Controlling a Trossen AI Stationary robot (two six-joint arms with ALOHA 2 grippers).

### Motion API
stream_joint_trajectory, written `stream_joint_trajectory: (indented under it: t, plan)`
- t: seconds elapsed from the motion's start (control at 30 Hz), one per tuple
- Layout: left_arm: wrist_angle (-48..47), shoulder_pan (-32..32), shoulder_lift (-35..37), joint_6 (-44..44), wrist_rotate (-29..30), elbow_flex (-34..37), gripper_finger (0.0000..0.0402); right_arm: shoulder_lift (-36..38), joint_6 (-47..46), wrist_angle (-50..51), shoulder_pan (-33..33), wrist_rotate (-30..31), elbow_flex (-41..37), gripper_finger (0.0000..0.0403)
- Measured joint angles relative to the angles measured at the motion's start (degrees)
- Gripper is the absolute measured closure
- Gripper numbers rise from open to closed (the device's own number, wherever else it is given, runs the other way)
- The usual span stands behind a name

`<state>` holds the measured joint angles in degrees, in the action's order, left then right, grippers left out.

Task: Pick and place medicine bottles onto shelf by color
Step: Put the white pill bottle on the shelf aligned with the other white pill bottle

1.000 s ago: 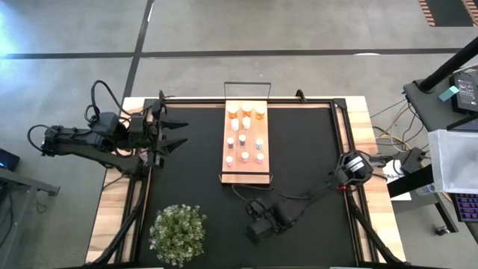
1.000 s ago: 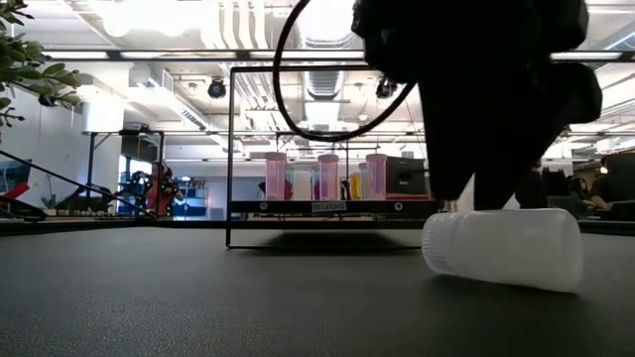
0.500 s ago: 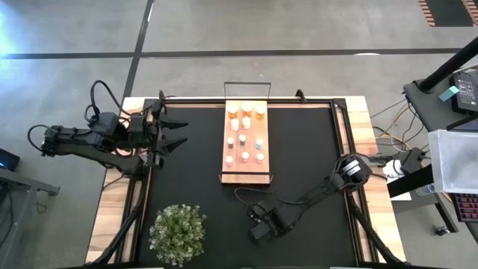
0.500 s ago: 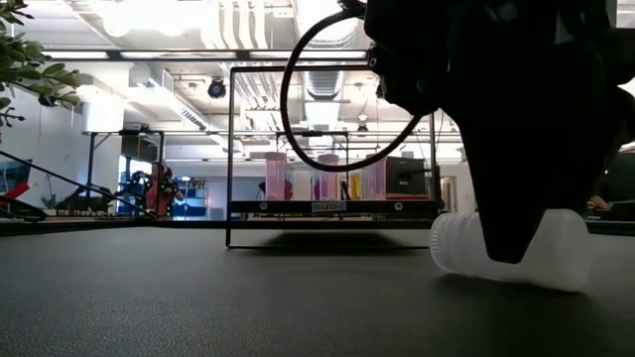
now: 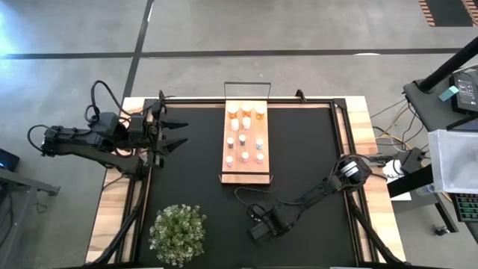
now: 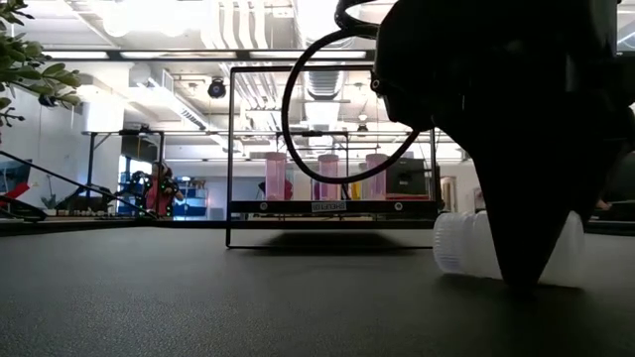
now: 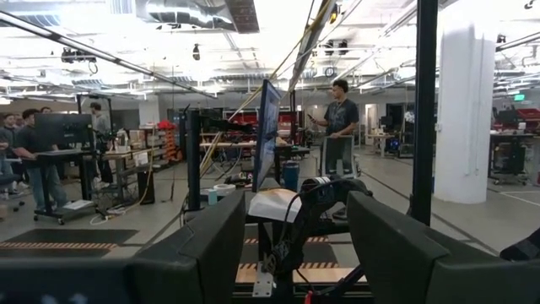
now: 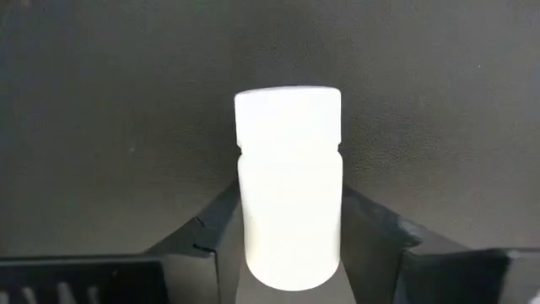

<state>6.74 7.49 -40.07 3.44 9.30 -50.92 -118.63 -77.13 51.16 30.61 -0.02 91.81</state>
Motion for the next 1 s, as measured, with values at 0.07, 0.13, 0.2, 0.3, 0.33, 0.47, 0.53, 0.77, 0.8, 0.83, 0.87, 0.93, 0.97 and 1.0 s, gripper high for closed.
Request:
stream_joint_trajectory:
  t: [0.07, 0.13, 0.2, 0.3, 0.33, 0.47, 0.53, 0.77, 0.8, 0.83, 0.87, 0.93, 0.97, 1.0]
  plan:
    - [0.0, 0.0, -0.1, 0.0, 0.0, 0.0, 0.0210, 0.1, 0.6, 0.0, 0.0, 0.0, 0.0, 0.0262]
    - [0.1, 0.0, -0.1, 0.0, 0.0, 0.0, 0.0210, 0.3, 1.2, 0.0, 0.0, -0.1, -0.1, 0.0265]
    - [0.1, 0.0, -0.2, 0.0, 0.0, 0.0, 0.0210, 1.0, 1.5, -0.1, 0.0, -0.2, -0.2, 0.0262]
    - [0.1, 0.0, -0.4, 0.0, 0.0, 0.0, 0.0210, 2.8, 1.6, -0.6, 0.3, -1.0, -0.2, 0.0258]
    - [0.2, 0.0, -0.5, 0.0, 0.0, 0.0, 0.0210, 3.9, 1.7, -0.1, 0.4, -1.0, -0.2, 0.0258]
    - [1.1, 0.0, -1.4, -1.6, 0.1, 0.0, 0.0210, 9.2, 3.5, -0.3, 0.6, 0.0, 0.2, 0.0259]
    - [1.3, 0.0, -2.2, -5.4, 0.5, -0.1, 0.0210, 11.6, 4.5, -0.2, 0.7, 1.9, 0.2, 0.0258]
    - [1.3, 0.0, -6.0, -7.6, -0.4, -0.8, 0.0210, 20.5, 8.4, 0.2, -0.7, 12.6, 0.3, 0.0258]
    - [1.2, 0.0, -6.6, -7.6, -0.4, -0.8, 0.0210, 21.6, 9.3, 0.3, -1.1, 14.4, 0.3, 0.0258]
    - [1.2, 0.0, -7.2, -7.7, -0.4, -0.8, 0.0210, 22.6, 10.1, 0.4, -1.6, 15.9, 0.3, 0.0258]
    - [1.2, 0.0, -7.8, -7.7, -0.4, -0.8, 0.0210, 23.6, 11.0, 0.4, -2.1, 17.5, 0.3, 0.0258]
    - [0.1, 0.0, -8.8, -8.9, -0.5, -1.2, 0.0210, 25.7, 13.6, 0.4, -3.0, 20.7, 0.3, 0.0257]
    - [-0.7, 0.0, -9.5, -9.9, -0.5, -1.6, 0.0210, 26.7, 15.1, 0.3, -3.6, 22.1, 0.3, 0.0257]
    - [-1.8, 0.0, -10.3, -10.7, -0.5, -2.2, 0.0210, 27.5, 16.6, 0.2, -4.1, 23.5, 0.3, 0.0257]
